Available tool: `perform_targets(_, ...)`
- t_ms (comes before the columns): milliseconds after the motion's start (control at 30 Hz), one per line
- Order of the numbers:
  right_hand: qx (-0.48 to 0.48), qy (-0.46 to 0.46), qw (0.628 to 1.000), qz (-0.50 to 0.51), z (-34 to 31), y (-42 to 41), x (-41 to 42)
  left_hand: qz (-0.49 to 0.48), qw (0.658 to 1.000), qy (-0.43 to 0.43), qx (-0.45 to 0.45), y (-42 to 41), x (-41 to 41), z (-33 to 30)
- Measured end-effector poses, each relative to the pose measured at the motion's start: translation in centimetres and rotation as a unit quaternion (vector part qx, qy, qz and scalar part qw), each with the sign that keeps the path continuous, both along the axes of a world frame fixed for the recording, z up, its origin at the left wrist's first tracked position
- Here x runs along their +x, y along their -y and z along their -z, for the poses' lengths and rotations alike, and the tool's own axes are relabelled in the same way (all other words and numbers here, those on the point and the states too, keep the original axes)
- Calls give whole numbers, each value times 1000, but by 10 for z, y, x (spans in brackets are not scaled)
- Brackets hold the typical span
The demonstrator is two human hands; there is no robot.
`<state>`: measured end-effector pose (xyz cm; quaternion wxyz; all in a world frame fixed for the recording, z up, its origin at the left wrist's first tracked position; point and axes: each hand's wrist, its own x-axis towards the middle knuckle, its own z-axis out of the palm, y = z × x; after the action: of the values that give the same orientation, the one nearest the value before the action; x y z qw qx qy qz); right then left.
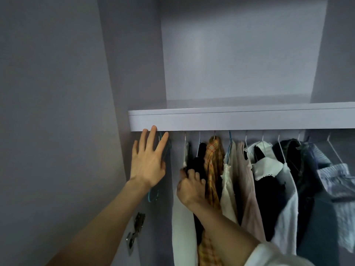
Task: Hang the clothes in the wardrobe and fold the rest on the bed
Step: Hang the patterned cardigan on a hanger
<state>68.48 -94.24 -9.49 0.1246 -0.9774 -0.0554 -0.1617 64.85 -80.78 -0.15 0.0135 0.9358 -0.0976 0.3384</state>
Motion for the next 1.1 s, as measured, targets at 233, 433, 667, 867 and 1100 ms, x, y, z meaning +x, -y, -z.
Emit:
perform_targets(233, 156, 60, 981, -96, 22, 24, -78, 9, 987, -40, -154, 7, -74, 49)
perform_targets(433, 269, -29, 943, -195, 54, 16, -157, -42, 955, -77, -283, -2, -166, 111)
perform_targets(667, 183, -241, 842, -446, 89, -16, -219, -225, 919, -64, -318, 1, -312, 185)
perform_targets(867, 91, -353, 724, -586, 116, -43, -329, -440, 820, -63, -361, 32, -471, 227)
perform_targets(1100, -24, -410, 545, -731, 124, -78, -527, -674, 649, 33, -353, 87, -681, 223)
